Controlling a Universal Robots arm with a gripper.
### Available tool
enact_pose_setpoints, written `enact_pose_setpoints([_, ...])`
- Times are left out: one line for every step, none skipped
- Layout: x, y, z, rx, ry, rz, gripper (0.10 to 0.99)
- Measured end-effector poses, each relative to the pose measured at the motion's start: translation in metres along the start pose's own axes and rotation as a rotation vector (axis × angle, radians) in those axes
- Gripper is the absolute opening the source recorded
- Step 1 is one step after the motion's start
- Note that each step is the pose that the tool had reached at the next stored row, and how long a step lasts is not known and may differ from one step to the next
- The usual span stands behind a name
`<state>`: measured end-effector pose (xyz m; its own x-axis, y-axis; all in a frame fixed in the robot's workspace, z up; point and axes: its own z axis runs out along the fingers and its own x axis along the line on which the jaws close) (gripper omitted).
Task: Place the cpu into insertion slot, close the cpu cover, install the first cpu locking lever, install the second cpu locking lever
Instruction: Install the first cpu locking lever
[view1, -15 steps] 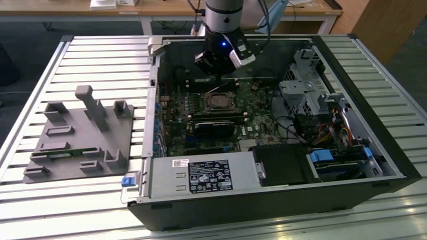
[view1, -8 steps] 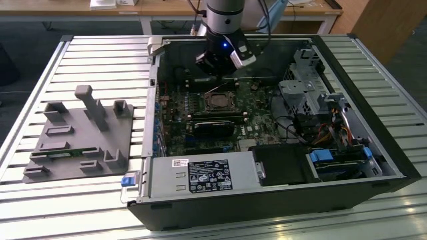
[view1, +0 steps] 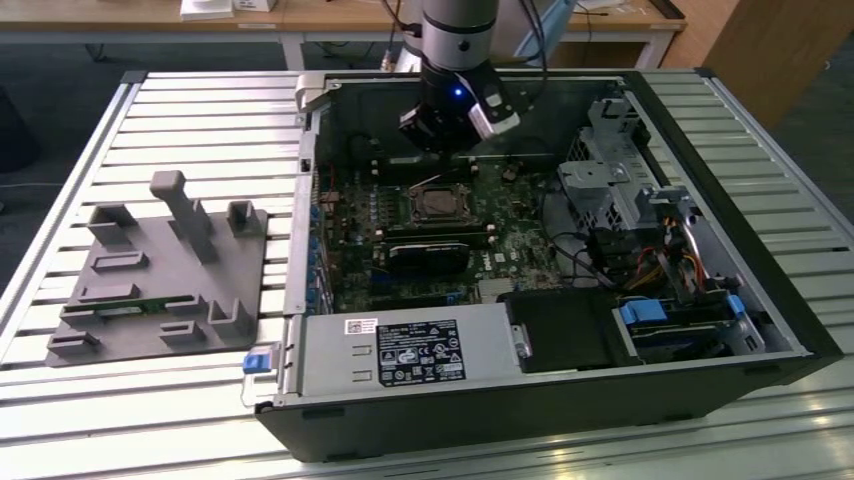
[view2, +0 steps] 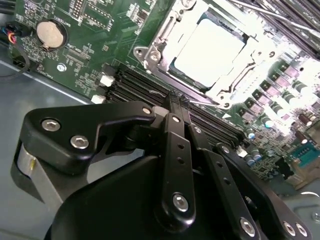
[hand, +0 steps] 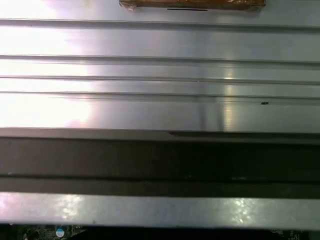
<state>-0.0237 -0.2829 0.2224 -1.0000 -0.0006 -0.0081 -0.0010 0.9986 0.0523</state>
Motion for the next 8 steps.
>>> enact_pose_setpoints([-0.0008,0.0000,0.0007,0.000,0.0001,0.000,0.106])
enact_pose_setpoints([-0.0016,-0.0001,0.0014,0.000,0.0001,0.000,0.106])
enact_pose_setpoints([-0.0024,-0.0001,0.0023,0.000,0.0001,0.000,0.106])
enact_pose_setpoints([-0.0031,-0.0002,0.0035,0.000,0.0001,0.000,0.106])
enact_pose_setpoints([-0.0034,-0.0003,0.0049,0.000,0.0001,0.000,0.106])
enact_pose_setpoints([-0.0040,-0.0003,0.0063,0.000,0.0001,0.000,0.106])
enact_pose_setpoints([-0.0046,-0.0004,0.0076,0.000,0.0001,0.000,0.106])
enact_pose_setpoints([-0.0053,-0.0005,0.0088,0.001,0.0002,0.000,0.106])
